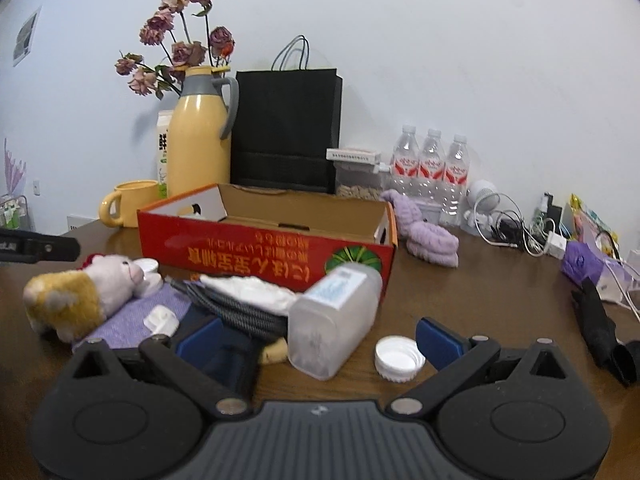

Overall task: Organize objects
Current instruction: 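Move both tools back toward the pile of objects, then grasp the yellow plush sheep with the left gripper while the right grasps a white cap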

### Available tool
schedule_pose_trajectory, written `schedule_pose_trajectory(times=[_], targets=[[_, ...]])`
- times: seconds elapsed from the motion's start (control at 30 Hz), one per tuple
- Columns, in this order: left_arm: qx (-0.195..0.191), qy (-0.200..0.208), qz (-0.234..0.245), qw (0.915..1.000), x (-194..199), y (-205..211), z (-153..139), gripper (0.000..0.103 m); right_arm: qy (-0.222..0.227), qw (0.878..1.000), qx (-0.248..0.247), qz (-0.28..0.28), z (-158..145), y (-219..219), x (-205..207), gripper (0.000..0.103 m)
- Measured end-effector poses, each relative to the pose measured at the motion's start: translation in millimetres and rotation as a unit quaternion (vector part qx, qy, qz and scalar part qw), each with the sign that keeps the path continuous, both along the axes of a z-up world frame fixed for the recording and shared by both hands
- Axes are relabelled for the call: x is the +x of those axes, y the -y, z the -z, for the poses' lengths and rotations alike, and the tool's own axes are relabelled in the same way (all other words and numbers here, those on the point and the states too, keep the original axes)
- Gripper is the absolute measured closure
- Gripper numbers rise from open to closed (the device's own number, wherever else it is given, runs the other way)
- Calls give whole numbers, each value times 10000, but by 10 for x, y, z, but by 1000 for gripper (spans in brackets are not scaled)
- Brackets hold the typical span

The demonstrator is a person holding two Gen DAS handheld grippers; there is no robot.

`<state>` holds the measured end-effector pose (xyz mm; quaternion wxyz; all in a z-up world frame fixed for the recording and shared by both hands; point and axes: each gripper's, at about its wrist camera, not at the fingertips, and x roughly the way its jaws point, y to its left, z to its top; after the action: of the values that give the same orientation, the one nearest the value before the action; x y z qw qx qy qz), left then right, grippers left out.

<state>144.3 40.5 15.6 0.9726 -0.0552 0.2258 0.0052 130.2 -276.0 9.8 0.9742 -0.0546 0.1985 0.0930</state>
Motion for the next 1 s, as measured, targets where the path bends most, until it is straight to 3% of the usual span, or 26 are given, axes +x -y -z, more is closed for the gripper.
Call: schedule_pose_trajectory(times=[0.47,1.0], targets=[[217,-452,164,9986,95,124,159,0,-69,9997,171,169,66,82,46,0],[-59,-728,-49,9973,176,97,279,0,-142,9994,275,161,64,107,64,0]])
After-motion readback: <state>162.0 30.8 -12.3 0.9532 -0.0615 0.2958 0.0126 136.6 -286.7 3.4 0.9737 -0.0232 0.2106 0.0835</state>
